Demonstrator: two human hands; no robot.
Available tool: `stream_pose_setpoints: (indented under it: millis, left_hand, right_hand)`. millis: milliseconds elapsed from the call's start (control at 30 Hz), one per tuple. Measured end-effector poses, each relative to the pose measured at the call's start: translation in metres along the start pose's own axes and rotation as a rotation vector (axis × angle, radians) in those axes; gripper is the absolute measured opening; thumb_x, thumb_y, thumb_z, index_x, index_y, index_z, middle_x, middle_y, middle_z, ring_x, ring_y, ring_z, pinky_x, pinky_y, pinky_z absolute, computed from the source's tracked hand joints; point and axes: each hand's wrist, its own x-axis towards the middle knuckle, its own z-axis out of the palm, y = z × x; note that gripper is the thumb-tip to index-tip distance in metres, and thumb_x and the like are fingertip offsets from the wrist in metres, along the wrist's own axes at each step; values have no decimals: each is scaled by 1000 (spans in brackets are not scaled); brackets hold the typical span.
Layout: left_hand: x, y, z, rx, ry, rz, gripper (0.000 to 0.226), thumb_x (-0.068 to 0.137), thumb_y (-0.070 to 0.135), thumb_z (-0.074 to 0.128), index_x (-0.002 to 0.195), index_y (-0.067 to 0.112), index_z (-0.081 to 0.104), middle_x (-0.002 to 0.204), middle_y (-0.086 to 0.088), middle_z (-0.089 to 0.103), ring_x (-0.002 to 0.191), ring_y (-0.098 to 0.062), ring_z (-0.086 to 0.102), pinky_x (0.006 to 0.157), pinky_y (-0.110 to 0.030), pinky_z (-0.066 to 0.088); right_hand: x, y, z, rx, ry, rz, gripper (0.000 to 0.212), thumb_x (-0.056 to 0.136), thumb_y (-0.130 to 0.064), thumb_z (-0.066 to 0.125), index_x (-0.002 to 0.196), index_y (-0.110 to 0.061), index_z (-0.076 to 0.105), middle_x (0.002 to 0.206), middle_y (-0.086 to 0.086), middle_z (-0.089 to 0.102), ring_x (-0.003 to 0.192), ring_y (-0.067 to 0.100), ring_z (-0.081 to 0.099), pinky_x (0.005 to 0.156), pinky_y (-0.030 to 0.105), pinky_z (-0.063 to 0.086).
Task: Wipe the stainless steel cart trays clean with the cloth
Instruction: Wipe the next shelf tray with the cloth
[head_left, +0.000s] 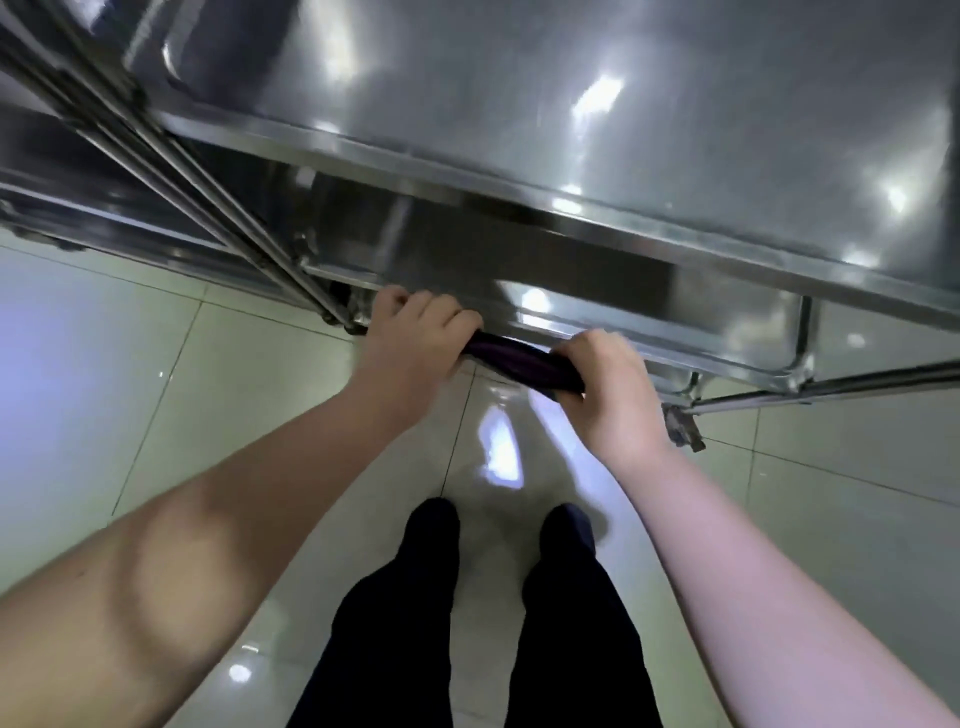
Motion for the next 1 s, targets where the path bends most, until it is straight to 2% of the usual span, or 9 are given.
stream_pose_setpoints:
  millis: [67, 133, 200, 333, 433, 567, 667, 800, 1000]
  left_hand:
    - [10, 0, -56, -3, 14, 15, 24, 79, 16, 74, 103, 15, 70, 95, -5, 67, 85, -29, 63, 87, -41, 35]
    - [25, 4, -114, -17, 7, 60, 25, 81, 18, 72, 106, 15, 68, 98, -5, 67, 90, -30, 62, 88, -42, 34]
    - [45, 12, -165, 9, -7, 122, 23, 83, 20, 68, 106, 17, 67, 99, -5, 65, 91, -30, 60, 86, -42, 34]
    - [93, 44, -239, 35, -16, 285, 20, 93, 26, 55, 112, 21, 58, 104, -3, 58, 99, -29, 53, 84, -39, 29]
    - [129, 80, -283, 17, 75, 408, 20, 95, 28, 55, 113, 20, 58, 106, -4, 59, 103, -29, 53, 84, -40, 30]
    - [174, 143, -328, -5, 201, 514, 18, 94, 30, 53, 108, 20, 59, 104, -4, 60, 101, -30, 55, 83, -41, 32]
    - [202, 202, -356, -26, 284, 564, 18, 90, 31, 59, 103, 19, 60, 99, -6, 62, 95, -32, 57, 81, -40, 31]
    - [231, 293, -385, -54, 321, 606, 22, 89, 34, 62, 105, 20, 61, 100, -4, 61, 97, -31, 56, 78, -38, 28]
    - [249, 450, -403, -193, 367, 794, 27, 95, 41, 57, 113, 21, 62, 102, -3, 60, 100, -29, 55, 82, -38, 29]
  right_hand:
    - [-9, -25, -53, -8, 37, -64, 33, 68, 11, 62, 96, -6, 69, 87, 5, 57, 84, 33, 51, 71, 35, 34]
    - [-18, -49, -106, -35, 90, -86, 35, 68, 13, 64, 99, -1, 69, 91, 13, 63, 84, 36, 54, 76, 39, 42]
    - [-26, -69, -155, -71, 149, -62, 31, 70, 10, 66, 99, 0, 69, 91, 17, 64, 84, 39, 56, 78, 43, 45]
    - [-51, -83, -242, -169, 265, 21, 23, 79, -2, 65, 101, -5, 71, 89, 14, 62, 86, 37, 53, 76, 40, 40]
    - [-73, -78, -304, -227, 358, 84, 21, 82, -5, 63, 101, -6, 71, 90, 14, 63, 86, 37, 54, 77, 44, 44]
    - [-111, -60, -379, -368, 488, 166, 22, 80, -2, 60, 99, -8, 70, 91, 13, 64, 87, 37, 53, 74, 42, 43]
    - [-148, -37, -433, -465, 564, 200, 20, 82, -6, 61, 100, -6, 70, 92, 17, 64, 86, 39, 54, 73, 46, 45]
    - [-206, 9, -497, -532, 665, 258, 18, 85, -7, 60, 101, -8, 69, 93, 14, 64, 87, 37, 54, 73, 44, 45]
    - [-316, 107, -572, -579, 723, 413, 19, 88, -9, 60, 105, -13, 67, 100, 8, 63, 94, 31, 55, 78, 42, 48]
